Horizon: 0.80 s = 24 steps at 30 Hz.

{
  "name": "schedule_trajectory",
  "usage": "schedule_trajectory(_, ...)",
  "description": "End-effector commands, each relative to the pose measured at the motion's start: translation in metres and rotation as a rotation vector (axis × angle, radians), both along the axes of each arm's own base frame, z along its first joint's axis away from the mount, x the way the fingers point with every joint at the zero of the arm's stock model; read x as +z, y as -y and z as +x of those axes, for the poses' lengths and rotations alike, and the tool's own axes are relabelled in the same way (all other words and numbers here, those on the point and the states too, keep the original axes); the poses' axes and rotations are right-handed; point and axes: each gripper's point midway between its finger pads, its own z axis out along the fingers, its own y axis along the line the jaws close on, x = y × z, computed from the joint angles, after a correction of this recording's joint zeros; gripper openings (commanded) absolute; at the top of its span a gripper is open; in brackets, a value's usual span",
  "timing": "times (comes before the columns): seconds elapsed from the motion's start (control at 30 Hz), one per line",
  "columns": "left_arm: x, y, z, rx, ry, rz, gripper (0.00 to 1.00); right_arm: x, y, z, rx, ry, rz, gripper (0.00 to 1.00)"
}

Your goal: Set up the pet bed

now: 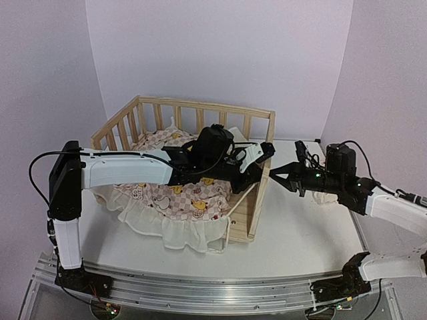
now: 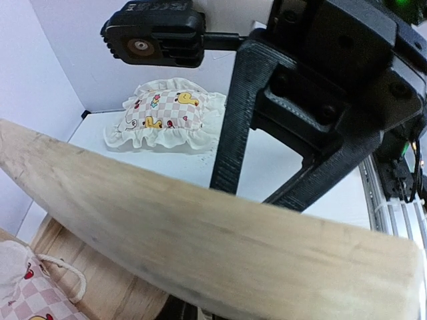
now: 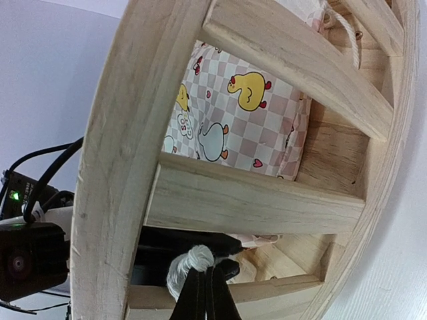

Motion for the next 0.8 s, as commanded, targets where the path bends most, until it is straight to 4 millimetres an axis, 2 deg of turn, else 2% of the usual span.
schedule_trajectory(0.0,0.022,0.006,-0.009,-0.058,0.058,-0.055,0.24,-0.006,0.003,-0.005,0.001,-0.006,-0.037,0.0)
schedule_trajectory(0.1,0.027,0.002,-0.016,-0.088,0.071,-0.047,0.35,-0.015,0.008,-0.006,-0.008,-0.034,-0.094,0.0)
schedule_trajectory(0.2,0.029,-0.008,-0.024,-0.12,0.078,-0.029,0.41,-0.023,0.023,-0.011,-0.046,-0.06,-0.196,0.0)
schedule_trajectory(0.43,0.036,-0.031,-0.049,-0.267,0.049,-0.018,0.58,-0.025,0.05,-0.013,-0.145,-0.077,-0.325,0.0)
schedule_trajectory(0.6,0.04,-0.052,-0.063,-0.359,0.079,-0.003,0.59,-0.014,0.082,-0.013,-0.24,-0.07,-0.494,0.0)
schedule_trajectory(0.77,0.035,-0.078,-0.089,-0.483,0.164,0.008,0.58,-0.005,0.108,-0.02,-0.294,-0.077,-0.623,0.0)
